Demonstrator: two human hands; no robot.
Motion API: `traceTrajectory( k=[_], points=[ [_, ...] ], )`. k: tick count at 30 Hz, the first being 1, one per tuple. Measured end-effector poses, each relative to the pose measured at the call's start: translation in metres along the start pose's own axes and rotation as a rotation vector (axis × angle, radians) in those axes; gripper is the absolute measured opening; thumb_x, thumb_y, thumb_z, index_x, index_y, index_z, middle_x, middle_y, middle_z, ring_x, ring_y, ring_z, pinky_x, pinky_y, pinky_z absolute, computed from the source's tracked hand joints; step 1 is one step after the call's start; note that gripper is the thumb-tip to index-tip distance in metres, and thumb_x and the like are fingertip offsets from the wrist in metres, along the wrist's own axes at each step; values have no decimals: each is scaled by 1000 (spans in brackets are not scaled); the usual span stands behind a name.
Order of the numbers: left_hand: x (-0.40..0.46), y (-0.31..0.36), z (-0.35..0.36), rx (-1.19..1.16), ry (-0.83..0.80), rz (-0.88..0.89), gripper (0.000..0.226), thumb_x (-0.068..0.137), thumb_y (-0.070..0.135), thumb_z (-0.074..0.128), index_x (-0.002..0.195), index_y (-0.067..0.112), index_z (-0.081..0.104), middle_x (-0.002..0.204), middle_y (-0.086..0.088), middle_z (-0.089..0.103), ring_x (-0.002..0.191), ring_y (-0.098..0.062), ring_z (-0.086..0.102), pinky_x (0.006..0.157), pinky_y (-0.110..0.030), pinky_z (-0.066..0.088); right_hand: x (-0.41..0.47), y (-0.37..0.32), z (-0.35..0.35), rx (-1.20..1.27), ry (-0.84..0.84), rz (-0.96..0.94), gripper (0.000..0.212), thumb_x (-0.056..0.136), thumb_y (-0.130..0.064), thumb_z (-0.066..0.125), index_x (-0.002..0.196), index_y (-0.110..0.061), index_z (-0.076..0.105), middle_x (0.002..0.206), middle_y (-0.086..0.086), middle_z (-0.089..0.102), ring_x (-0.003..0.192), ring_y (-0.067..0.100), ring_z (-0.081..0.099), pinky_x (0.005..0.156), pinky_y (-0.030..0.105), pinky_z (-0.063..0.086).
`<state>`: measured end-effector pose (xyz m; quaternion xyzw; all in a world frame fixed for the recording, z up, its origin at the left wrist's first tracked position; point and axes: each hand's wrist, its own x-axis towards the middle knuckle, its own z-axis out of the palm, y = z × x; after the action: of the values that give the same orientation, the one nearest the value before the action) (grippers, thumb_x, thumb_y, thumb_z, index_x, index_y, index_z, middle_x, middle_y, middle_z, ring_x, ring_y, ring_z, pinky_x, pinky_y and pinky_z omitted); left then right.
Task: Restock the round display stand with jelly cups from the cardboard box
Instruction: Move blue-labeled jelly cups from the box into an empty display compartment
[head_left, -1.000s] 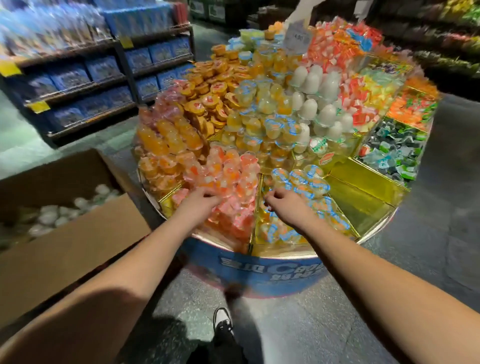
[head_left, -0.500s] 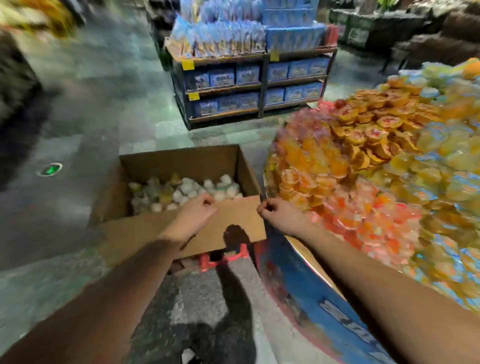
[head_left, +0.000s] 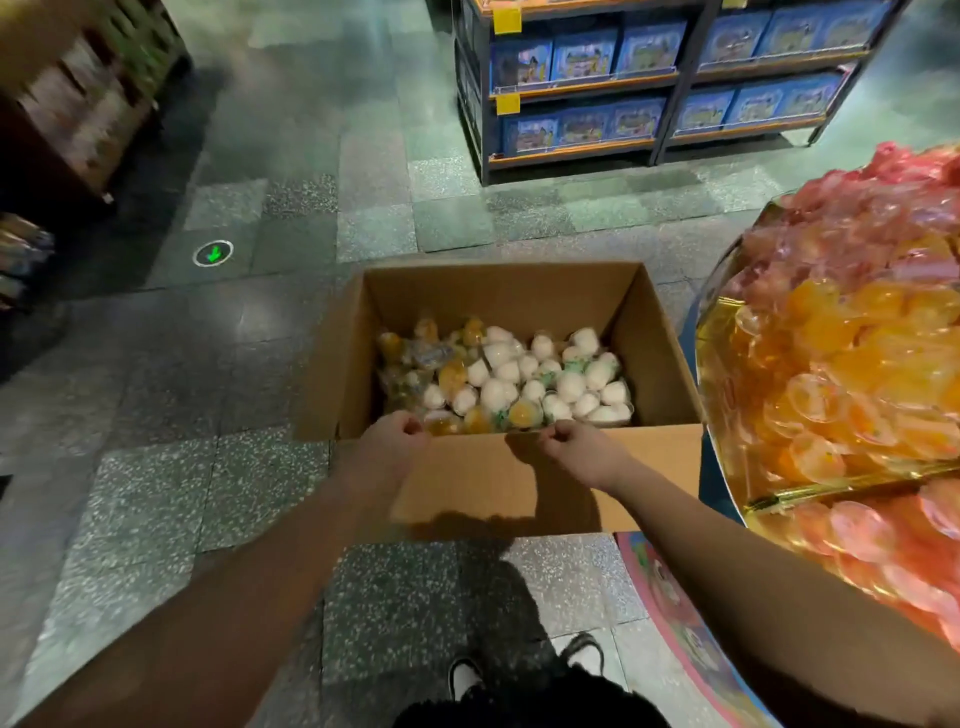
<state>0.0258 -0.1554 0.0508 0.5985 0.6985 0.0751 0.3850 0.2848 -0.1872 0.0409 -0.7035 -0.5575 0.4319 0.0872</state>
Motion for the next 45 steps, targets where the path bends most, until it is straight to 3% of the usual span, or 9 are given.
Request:
traceTrajectory(
  k=[5,10,16,21,25,29,33,42,45],
  points=[
    [55,-10,6,44,-48,-91,20,94,27,58,112,19,60,102,3,60,87,-11,55,65,-26,42,71,10,-2,34,-30,36,14,99,-34,52,107,-25,59,86,-1,64,66,14,57,54,26,41],
    [115,-4,23,72,-124,-144,24,95,30,57,117,20,60,107,2,61,92,-12,58,72,-28,49,160,42,-8,-76,-92,156,26,98,-35,52,118,-20,59,109,6,68,99,24,63,86,38,53],
    [182,16,69,65,-298,-249,32,96,35,57,124,19,58,115,0,60,98,-17,58,77,-30,51,228,84,-5,-252,-211,223,29,98,-32,53,121,-14,58,114,11,63,99,27,59,76,36,46],
    [215,24,110,95,-438,-382,30,95,33,59,120,17,61,112,-4,63,96,-18,60,81,-31,52,268,104,6,-346,-285,170,32,95,-23,54,124,-12,56,123,12,58,106,29,58,76,32,44],
    [231,18,137,133,-557,-511,57,90,55,59,131,15,57,129,-8,56,107,-22,57,95,-36,49,296,103,15,-438,-288,62,42,90,-21,57,131,-13,49,128,14,52,113,32,53,83,37,45],
    [244,18,154,168,-600,-635,70,94,63,45,133,5,52,130,-13,56,114,-28,55,95,-37,46,317,98,30,-550,-358,-38,69,83,-23,64,146,-19,37,144,9,41,129,33,43,96,43,44],
    [252,15,163,128,-580,-703,71,96,62,41,133,3,51,129,-15,57,117,-30,55,100,-39,45,331,101,49,-673,-423,-105,74,88,-22,59,154,-22,25,156,3,27,141,32,25,111,47,33],
    [253,11,164,-130,-518,-828,39,95,29,61,126,5,56,120,-16,59,98,-28,61,86,-37,54,334,107,58,-641,-324,-115,63,89,-16,57,148,-23,35,155,0,30,136,32,31,107,45,32],
    [248,10,152,-132,-526,-819,38,90,29,68,119,5,58,111,-15,61,80,-23,58,62,-31,51,331,106,44,-478,-260,-24,59,84,-20,64,138,-16,41,146,6,41,130,33,40,101,44,38]
  ],
)
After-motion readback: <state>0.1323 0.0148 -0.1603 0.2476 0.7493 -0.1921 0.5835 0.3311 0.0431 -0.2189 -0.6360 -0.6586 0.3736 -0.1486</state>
